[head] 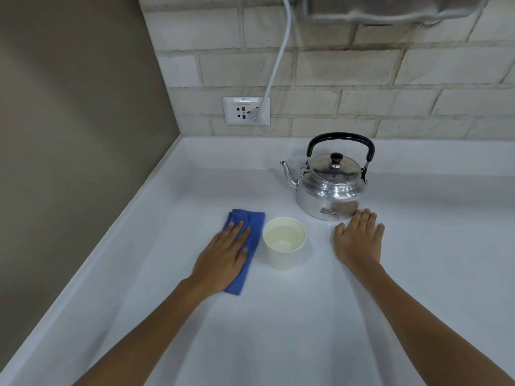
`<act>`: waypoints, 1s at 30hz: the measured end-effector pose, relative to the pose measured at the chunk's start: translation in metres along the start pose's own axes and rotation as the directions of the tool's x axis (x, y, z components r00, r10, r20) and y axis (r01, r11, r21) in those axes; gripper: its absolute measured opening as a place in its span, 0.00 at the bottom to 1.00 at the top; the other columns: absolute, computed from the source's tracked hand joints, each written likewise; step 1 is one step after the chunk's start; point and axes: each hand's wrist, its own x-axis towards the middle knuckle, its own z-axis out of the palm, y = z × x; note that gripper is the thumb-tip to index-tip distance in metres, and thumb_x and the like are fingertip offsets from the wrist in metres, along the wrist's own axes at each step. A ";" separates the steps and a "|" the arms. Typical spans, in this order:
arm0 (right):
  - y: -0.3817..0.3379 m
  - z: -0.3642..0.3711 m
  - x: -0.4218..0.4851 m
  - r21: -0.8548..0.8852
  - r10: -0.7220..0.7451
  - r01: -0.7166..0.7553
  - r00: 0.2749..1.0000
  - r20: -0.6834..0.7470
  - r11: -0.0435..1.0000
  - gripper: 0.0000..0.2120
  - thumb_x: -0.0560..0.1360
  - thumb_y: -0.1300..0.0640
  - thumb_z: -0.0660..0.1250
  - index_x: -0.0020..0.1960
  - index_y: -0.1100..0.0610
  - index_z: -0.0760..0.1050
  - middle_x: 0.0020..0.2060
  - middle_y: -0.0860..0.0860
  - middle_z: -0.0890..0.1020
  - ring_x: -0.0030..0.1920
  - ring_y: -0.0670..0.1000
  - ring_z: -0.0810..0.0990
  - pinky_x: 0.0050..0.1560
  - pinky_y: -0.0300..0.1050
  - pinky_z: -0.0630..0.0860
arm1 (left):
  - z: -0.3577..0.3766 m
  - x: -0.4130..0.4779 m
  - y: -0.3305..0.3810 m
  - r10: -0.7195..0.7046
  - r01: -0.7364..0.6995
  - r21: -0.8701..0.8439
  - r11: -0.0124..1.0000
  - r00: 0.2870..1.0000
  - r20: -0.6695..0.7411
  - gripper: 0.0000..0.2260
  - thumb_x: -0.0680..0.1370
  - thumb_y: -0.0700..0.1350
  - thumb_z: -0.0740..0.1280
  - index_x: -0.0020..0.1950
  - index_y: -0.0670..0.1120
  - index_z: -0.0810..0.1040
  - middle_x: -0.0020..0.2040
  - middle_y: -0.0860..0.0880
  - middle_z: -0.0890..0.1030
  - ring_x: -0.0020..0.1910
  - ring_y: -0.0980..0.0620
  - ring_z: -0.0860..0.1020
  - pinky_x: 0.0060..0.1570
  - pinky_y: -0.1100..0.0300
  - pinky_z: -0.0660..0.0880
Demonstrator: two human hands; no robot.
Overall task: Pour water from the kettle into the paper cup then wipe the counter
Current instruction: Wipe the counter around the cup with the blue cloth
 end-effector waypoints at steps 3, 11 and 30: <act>0.000 -0.001 -0.001 0.016 -0.003 0.002 1.000 0.010 1.000 0.29 0.78 0.52 0.47 0.73 0.69 0.47 0.75 0.63 0.54 0.75 0.59 0.49 0.74 0.59 0.48 | -0.012 -0.019 -0.035 -0.153 0.154 0.018 0.988 0.988 -0.027 0.26 0.78 0.54 0.43 0.75 0.46 0.54 0.77 0.47 0.52 0.76 0.47 0.52 0.72 0.55 0.54; -0.001 -0.003 -0.002 -0.007 -0.007 0.007 1.000 0.020 1.000 0.28 0.78 0.52 0.46 0.72 0.69 0.48 0.74 0.63 0.54 0.75 0.60 0.50 0.74 0.59 0.49 | -0.002 -0.072 0.023 -0.250 0.249 -0.028 0.968 0.966 -0.065 0.24 0.80 0.52 0.44 0.74 0.44 0.55 0.76 0.44 0.57 0.75 0.44 0.54 0.73 0.53 0.51; 0.000 -0.002 -0.001 0.020 -0.018 0.018 0.999 0.029 1.000 0.29 0.78 0.52 0.45 0.73 0.69 0.46 0.75 0.63 0.52 0.75 0.60 0.48 0.75 0.59 0.47 | -0.014 -0.131 0.132 -0.124 0.125 0.023 0.992 0.992 -0.015 0.22 0.75 0.48 0.53 0.64 0.43 0.74 0.65 0.45 0.76 0.63 0.44 0.74 0.54 0.50 0.78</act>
